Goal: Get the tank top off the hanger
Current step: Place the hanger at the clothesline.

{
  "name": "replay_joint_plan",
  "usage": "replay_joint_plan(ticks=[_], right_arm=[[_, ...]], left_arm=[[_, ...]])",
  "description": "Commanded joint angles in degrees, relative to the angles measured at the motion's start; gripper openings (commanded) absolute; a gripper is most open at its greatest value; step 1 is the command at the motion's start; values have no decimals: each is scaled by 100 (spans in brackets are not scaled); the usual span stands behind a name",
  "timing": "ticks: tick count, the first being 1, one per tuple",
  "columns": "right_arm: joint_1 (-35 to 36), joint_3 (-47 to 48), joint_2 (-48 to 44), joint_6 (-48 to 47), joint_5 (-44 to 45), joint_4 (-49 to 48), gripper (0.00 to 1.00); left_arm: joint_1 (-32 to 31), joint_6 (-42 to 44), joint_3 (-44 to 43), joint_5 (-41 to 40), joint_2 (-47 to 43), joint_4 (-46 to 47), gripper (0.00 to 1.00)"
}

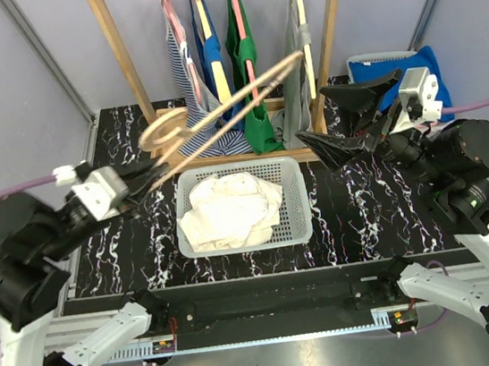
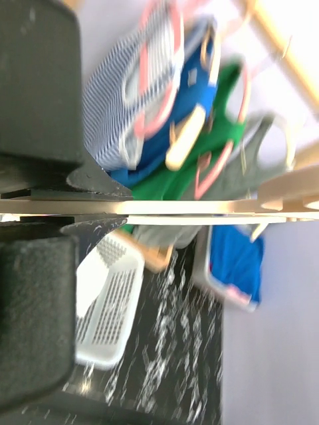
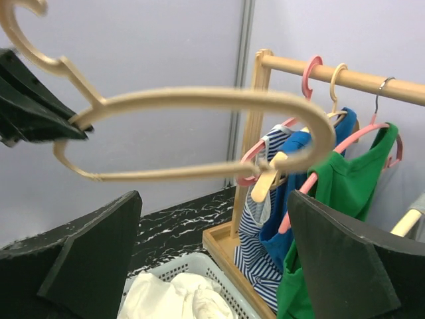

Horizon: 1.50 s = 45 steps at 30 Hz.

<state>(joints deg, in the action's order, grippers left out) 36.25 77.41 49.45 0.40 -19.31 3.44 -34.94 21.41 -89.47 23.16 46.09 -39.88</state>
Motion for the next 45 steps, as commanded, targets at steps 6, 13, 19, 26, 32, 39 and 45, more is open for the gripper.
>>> replay_joint_plan(ticks=[6, 13, 19, 26, 32, 39, 45], right_arm=[[-4, -6, 240, -199, 375, 499, 100], [14, 11, 311, -137, 393, 535, 100], [-4, 90, 346, -76, 358, 526, 100], [5, -15, 188, -76, 428, 570, 100], [5, 47, 135, -76, 463, 666, 100], [-4, 29, 38, -76, 507, 763, 100], [5, 3, 21, 72, 446, 842, 98]], left_arm=[[250, 382, -466, -2172, -425, 331, 0], [268, 84, -80, -3694, -469, 570, 0], [303, -733, 246, -4266, -65, 481, 0], [872, -1726, -96, -3952, 794, 25, 0], [2129, -2132, -1308, -3010, 2175, -697, 0], [2263, -1904, -2785, -2528, 3397, -846, 0], [2342, -1377, -3348, -1833, 4012, -582, 0]])
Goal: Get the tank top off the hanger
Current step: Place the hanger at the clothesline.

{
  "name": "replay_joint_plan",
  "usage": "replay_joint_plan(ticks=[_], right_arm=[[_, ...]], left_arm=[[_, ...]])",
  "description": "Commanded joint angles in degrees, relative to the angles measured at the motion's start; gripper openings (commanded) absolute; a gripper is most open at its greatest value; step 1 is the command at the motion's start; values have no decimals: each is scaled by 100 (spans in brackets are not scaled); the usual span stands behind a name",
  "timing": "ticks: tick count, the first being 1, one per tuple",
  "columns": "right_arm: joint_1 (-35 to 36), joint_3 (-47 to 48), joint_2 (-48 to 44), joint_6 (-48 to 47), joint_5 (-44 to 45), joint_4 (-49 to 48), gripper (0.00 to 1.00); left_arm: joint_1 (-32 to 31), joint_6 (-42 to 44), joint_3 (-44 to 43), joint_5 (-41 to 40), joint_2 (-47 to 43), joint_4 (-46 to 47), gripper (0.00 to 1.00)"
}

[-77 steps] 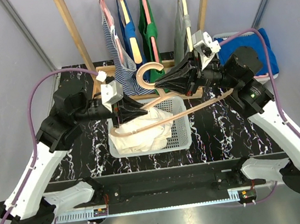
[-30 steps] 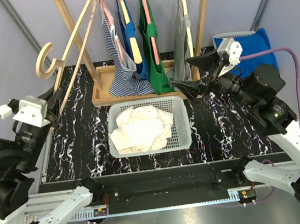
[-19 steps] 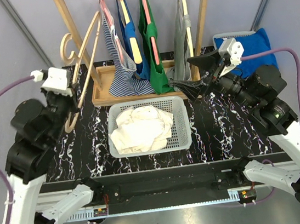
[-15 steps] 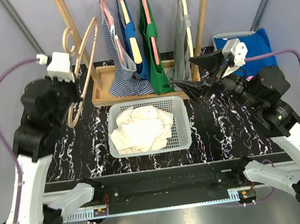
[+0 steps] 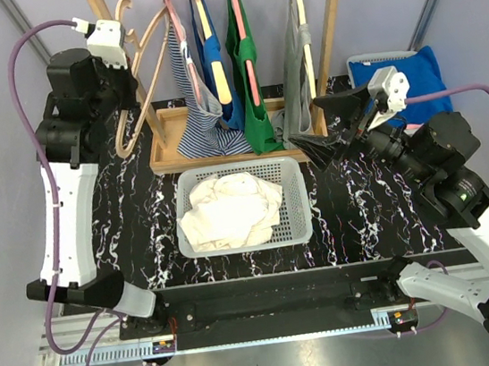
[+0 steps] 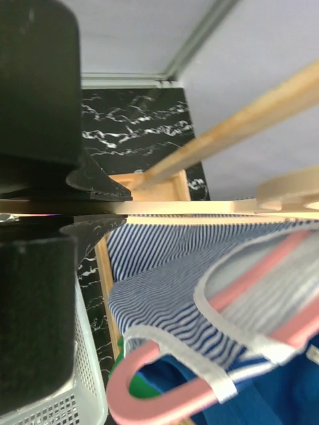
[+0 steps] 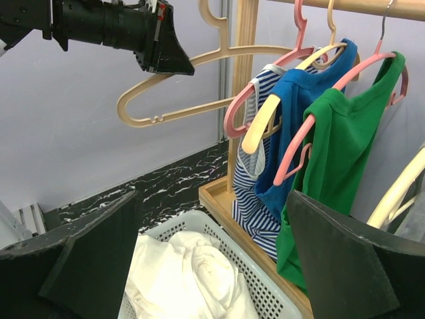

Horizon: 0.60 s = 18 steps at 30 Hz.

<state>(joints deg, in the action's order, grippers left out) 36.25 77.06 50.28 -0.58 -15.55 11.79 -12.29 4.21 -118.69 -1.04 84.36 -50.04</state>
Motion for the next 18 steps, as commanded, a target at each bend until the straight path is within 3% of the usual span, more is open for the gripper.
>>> replay_joint_plan(ticks=[1, 9, 18], right_arm=[[5, 46, -71, 181, 78, 25, 98], [5, -50, -203, 190, 114, 69, 97], [5, -86, -115, 269, 17, 25, 96]], left_arm=[[165, 387, -496, 605, 247, 416, 0], [632, 590, -1742, 737, 1143, 293, 0], [693, 739, -2122, 745, 1583, 715, 0]])
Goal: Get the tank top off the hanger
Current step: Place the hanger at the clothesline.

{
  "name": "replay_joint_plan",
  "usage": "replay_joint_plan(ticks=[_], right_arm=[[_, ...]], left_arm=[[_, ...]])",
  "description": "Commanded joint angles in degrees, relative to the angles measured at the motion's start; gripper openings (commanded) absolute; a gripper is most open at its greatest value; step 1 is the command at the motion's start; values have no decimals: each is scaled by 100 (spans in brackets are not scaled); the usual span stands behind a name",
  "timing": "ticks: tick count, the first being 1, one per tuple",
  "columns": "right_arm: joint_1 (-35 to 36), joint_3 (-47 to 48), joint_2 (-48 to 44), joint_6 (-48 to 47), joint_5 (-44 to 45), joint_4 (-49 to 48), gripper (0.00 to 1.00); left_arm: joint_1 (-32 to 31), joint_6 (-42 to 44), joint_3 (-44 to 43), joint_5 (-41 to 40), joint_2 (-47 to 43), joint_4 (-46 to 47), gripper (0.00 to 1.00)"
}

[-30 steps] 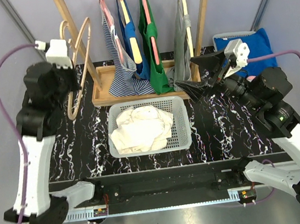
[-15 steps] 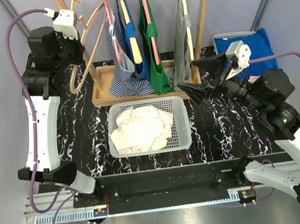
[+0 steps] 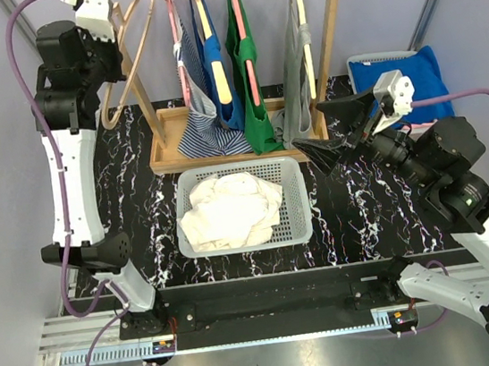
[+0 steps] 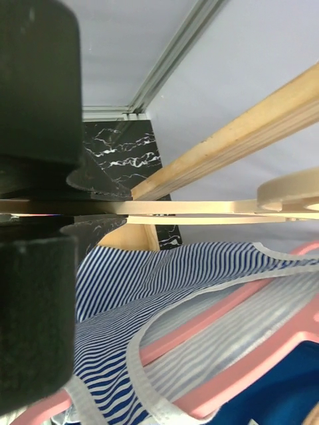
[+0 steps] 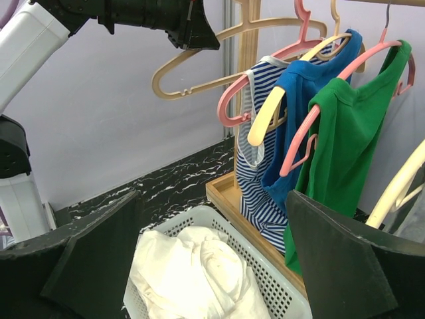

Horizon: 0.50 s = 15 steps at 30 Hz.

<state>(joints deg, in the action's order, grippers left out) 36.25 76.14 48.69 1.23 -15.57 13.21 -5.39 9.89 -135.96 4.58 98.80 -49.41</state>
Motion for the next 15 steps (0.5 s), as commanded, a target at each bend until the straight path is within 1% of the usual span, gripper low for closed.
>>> replay_joint_plan(ticks=[1, 7, 15], right_arm=[[5, 15, 44, 79, 11, -117, 96], [5, -29, -8, 105, 19, -135, 96], [5, -55, -78, 184, 54, -117, 95]], left_arm=[[11, 206, -518, 175, 191, 686, 0], [3, 364, -650, 43, 482, 1108, 0], [20, 277, -791, -115, 842, 1170, 0]])
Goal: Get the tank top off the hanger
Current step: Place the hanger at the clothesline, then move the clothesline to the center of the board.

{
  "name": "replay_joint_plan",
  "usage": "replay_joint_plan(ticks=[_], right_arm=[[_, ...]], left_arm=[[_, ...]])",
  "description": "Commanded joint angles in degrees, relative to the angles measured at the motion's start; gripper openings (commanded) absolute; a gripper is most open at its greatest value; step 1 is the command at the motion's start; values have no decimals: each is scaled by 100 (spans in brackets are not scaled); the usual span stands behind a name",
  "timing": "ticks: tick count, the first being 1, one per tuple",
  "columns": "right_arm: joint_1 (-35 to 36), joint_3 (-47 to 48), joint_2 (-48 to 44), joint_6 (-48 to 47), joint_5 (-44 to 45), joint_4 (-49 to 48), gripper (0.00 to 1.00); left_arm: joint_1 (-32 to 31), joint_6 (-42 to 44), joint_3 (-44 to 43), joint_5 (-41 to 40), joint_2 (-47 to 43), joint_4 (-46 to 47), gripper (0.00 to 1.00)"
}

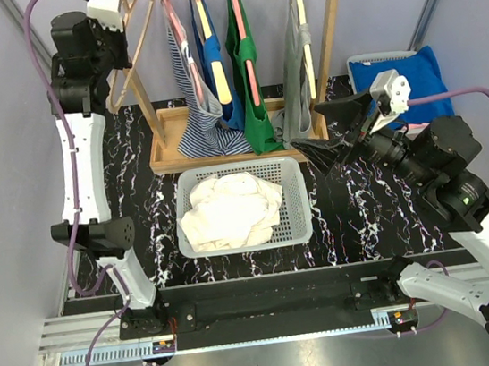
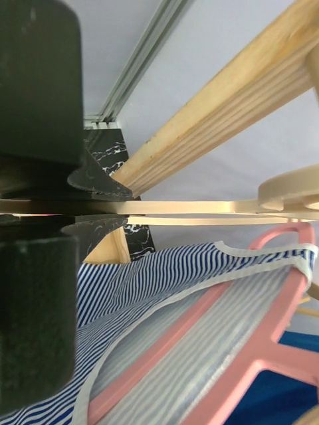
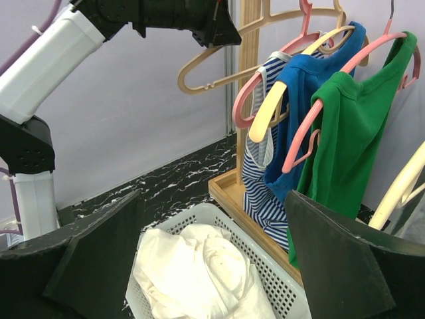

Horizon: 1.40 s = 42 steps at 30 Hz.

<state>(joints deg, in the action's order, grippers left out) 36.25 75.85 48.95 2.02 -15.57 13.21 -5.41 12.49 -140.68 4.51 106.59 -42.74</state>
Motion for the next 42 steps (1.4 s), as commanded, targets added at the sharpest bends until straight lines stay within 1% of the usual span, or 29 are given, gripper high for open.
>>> replay_joint_plan(ticks=[1, 8, 16, 20, 29, 35, 42], right_arm=[[5, -36, -114, 114, 63, -108, 95], [5, -71, -184, 158, 19, -29, 93], [5, -176, -447, 316, 54, 24, 92], [5, -264, -579, 369, 72, 32, 91], [-4, -273, -492, 413, 46, 76, 91], [5, -361, -527, 448, 63, 59, 91], [5, -308, -465, 448, 28, 41, 91]], left_arm=[[31, -10, -319, -117, 108, 530, 0], [128, -177, -468, -126, 266, 723, 0], [137, -80, -618, -161, 565, 776, 0], [137, -63, -548, -135, 609, 750, 0], [137, 51, -321, -74, 618, 697, 0], [128, 219, -47, -310, 512, 697, 0], [5, 271, -416, -372, 662, 802, 0]])
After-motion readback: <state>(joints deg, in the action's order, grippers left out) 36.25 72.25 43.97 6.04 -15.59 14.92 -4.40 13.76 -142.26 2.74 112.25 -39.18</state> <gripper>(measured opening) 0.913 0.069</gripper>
